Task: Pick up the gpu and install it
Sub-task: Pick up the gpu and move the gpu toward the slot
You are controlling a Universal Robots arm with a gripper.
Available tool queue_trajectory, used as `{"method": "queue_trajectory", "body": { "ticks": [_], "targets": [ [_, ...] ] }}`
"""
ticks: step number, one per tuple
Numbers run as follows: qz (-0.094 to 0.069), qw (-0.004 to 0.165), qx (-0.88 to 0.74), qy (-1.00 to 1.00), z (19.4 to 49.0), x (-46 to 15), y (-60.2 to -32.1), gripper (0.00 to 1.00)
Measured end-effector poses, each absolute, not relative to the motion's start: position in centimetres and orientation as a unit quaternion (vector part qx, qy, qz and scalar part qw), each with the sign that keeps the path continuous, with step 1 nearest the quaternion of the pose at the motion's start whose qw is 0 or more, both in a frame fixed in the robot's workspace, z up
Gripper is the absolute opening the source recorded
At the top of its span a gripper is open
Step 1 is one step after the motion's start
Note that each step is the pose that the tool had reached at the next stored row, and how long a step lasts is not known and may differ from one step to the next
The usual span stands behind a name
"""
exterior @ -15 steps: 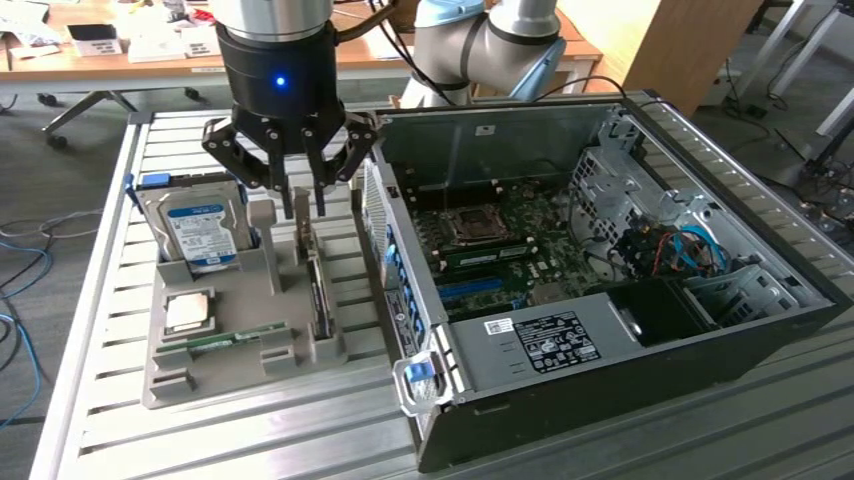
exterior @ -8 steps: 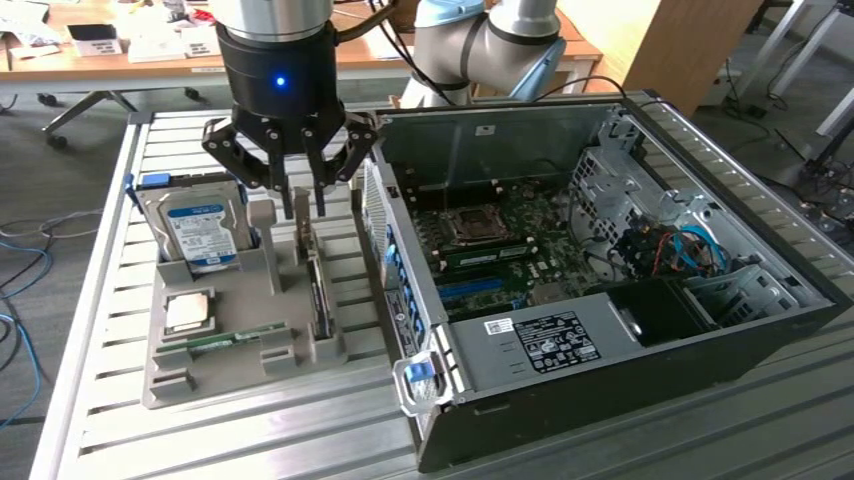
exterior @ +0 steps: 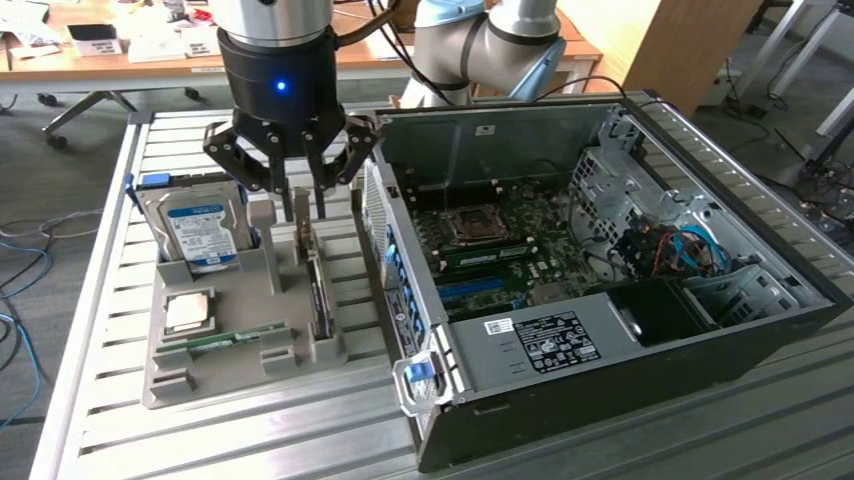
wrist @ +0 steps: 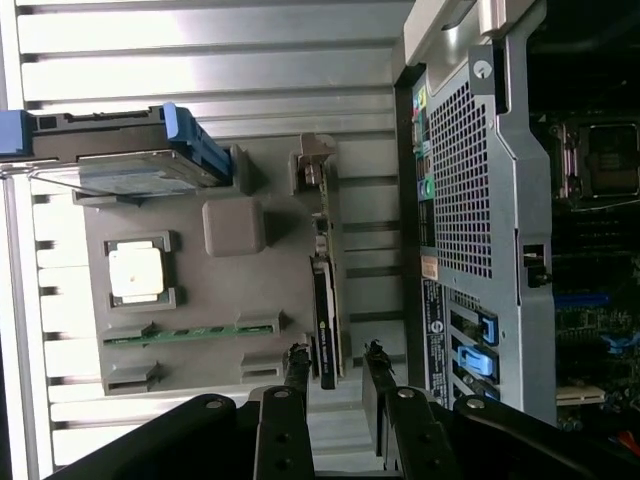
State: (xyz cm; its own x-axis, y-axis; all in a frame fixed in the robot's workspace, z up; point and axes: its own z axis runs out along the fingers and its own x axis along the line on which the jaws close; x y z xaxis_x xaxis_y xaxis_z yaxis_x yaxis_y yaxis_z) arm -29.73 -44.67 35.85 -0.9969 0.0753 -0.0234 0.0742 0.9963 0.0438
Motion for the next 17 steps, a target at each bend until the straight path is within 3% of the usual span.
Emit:
{"method": "queue_trajectory", "body": {
  "ticks": [17],
  "targets": [
    [0.021,0.013,0.037,0.999,35.41,-29.73,-44.67,0.36]
  ]
}}
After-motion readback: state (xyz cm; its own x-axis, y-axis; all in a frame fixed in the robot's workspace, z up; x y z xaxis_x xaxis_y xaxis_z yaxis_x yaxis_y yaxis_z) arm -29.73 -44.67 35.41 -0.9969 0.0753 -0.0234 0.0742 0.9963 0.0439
